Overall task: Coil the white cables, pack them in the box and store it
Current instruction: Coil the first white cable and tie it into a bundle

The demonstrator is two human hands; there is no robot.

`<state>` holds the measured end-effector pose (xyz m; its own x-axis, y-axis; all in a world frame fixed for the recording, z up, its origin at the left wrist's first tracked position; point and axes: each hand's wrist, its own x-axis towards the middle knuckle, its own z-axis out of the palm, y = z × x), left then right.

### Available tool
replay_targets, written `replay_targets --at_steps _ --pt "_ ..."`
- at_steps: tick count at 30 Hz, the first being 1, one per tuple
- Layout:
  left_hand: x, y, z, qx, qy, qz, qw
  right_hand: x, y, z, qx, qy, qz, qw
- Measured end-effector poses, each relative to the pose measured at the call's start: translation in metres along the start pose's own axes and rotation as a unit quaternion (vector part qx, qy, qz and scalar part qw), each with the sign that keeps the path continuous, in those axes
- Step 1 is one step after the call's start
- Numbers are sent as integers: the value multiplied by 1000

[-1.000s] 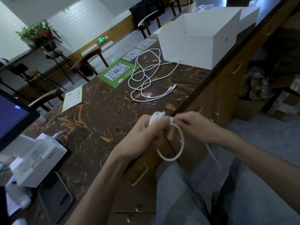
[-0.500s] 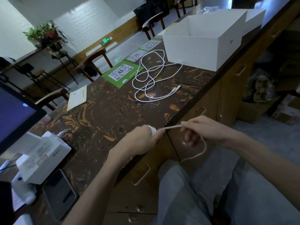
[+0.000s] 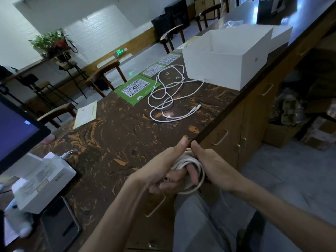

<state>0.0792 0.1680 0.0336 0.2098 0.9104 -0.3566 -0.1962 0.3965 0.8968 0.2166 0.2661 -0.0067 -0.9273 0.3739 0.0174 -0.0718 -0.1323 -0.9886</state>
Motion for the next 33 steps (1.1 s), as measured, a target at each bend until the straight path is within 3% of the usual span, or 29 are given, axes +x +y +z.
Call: replay_targets --at_steps 5,8,10,13,16,20,22,24,26,28,30,33 --pt "10 -32 28 -110 50 209 971 8 7 -10 165 -14 52 985" --pt "9 -39 42 -73 109 250 959 10 20 -11 233 -38 88 968" --pt "9 -38 49 -103 139 275 946 8 26 -3 312 -46 91 945" --pt "18 -32 60 -171 225 335 899 6 38 14 376 -21 67 924" --pt "24 -29 57 -110 349 364 857 3 45 26 308 13 89 947" --pt "13 -37 34 210 451 317 807 -9 44 25 53 -5 92 994" --pt "8 -43 22 389 453 266 757 -12 38 19 -105 -32 50 993" --pt "4 -46 14 510 411 189 732 -13 33 12 -228 -56 14 972" --pt "1 -47 9 560 357 101 740 -14 22 4 -311 -73 -8 947" --pt "-3 -49 9 559 297 58 772 -16 9 -5 -349 -97 -13 932" --pt "-9 -47 16 505 248 40 826 -14 -2 -14 -368 -86 -43 925" --pt "-17 -44 29 358 199 7 912 -6 -5 -25 -366 -8 -132 921"
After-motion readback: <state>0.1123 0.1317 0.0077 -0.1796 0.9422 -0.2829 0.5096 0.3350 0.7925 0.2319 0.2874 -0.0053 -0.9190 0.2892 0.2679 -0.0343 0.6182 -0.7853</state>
